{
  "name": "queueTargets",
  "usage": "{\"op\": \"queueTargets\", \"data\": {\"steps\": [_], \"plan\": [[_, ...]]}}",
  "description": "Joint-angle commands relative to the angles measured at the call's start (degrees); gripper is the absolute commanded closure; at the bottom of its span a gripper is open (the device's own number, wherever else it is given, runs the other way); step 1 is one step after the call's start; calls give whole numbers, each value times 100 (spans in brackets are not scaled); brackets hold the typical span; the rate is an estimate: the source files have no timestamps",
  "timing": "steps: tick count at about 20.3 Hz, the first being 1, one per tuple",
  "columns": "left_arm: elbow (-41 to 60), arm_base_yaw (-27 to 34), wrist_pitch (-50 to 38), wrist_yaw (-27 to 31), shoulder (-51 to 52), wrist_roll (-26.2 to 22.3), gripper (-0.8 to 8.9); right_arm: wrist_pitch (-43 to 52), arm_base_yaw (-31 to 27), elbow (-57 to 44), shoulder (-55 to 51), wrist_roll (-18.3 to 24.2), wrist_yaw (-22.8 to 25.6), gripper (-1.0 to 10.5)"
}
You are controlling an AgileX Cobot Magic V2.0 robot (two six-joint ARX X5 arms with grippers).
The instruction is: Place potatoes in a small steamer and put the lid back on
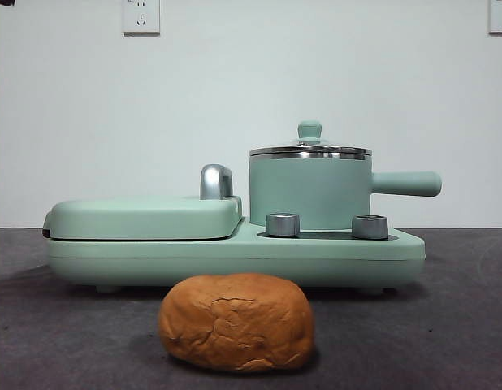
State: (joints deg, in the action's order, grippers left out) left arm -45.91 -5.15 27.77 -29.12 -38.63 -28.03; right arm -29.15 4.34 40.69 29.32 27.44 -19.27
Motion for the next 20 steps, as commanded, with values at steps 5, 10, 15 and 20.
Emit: {"op": "queueTargets", "data": {"steps": [5,10,15,20], "plan": [[-138,-140,-332,-50,-35,479,528,33,9,105,15,85,15,650],[-138,-389,-708,-48,-181,981,471,35,9,105,15,-181,-4,650],[-138,-743,-1510,44,-625,1349,475,39,9,105,15,-494,-2,650],[-140,-1239,-2610,459,-1384,1801,475,42,9,105,17,-802,-2,650]]}}
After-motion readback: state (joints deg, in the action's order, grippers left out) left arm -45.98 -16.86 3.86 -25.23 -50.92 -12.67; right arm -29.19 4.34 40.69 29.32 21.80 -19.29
